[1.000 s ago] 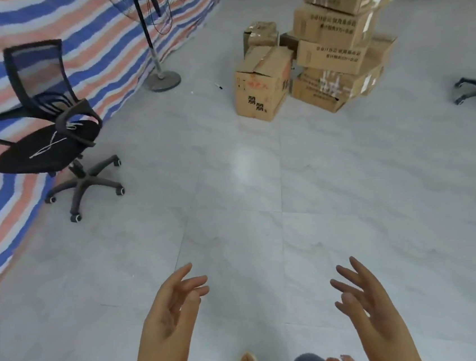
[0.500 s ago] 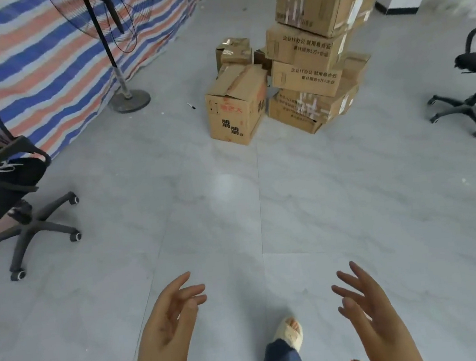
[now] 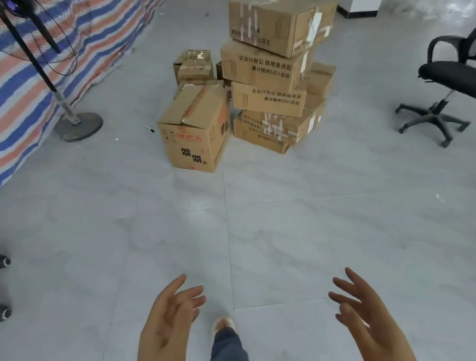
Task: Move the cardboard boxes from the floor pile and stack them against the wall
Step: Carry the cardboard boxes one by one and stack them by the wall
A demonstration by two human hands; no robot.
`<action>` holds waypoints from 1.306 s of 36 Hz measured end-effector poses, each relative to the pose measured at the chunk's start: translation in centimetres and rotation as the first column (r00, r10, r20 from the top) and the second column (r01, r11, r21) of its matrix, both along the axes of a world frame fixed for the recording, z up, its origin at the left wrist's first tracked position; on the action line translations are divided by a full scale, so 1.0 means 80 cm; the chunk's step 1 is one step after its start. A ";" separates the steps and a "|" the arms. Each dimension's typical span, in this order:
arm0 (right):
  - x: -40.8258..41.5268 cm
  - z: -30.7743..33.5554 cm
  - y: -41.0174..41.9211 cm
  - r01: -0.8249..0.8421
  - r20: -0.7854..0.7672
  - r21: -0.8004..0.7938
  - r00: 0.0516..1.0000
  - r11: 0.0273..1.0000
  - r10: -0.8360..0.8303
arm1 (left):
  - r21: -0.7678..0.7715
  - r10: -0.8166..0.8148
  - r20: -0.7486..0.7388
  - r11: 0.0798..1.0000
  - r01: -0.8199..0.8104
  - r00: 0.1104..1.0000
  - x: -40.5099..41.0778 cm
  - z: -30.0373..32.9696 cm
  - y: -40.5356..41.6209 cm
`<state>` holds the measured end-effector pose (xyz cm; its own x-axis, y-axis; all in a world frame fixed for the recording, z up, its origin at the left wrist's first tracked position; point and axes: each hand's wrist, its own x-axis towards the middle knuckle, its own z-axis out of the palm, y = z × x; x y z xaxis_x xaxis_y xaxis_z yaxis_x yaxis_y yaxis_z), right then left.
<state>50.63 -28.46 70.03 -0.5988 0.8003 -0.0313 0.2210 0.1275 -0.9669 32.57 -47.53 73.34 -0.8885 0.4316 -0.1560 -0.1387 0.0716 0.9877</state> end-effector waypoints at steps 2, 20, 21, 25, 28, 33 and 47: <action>-0.019 -0.006 0.026 0.027 -0.002 -0.022 1.000 0.999 -0.027 | -0.009 -0.028 -0.004 1.000 0.028 1.000 -0.025 -0.006 0.033; -0.325 0.017 0.297 0.110 -0.060 -0.011 0.992 0.994 -0.110 | 0.009 -0.139 -0.081 0.990 0.140 0.987 -0.341 0.009 0.320; -0.338 0.016 0.305 0.103 -0.051 -0.020 0.993 0.995 -0.104 | -0.007 -0.141 -0.081 0.990 0.141 0.987 -0.352 0.007 0.327; -0.390 0.009 0.343 0.086 0.010 -0.033 0.996 0.996 -0.086 | -0.061 -0.088 -0.066 0.995 0.084 0.994 -0.398 0.003 0.350; -0.436 0.005 0.379 0.042 0.069 -0.053 0.997 0.998 -0.039 | -0.077 -0.015 -0.045 0.997 0.012 0.999 -0.436 -0.010 0.365; -0.532 -0.003 0.448 -0.030 0.140 -0.066 0.989 0.997 0.039 | -0.086 0.105 -0.030 0.990 -0.107 0.994 -0.506 -0.022 0.415; -0.821 0.015 0.621 -0.316 0.195 -0.112 0.923 0.942 0.333 | -0.117 0.292 -0.007 0.950 -0.290 0.957 -0.712 -0.018 0.547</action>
<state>-15.07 21.19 71.24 -0.7985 0.5535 -0.2367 0.3773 0.1538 -0.9132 -24.37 -3.77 71.88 -0.9708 0.1331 -0.1994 -0.1809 0.1397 0.9735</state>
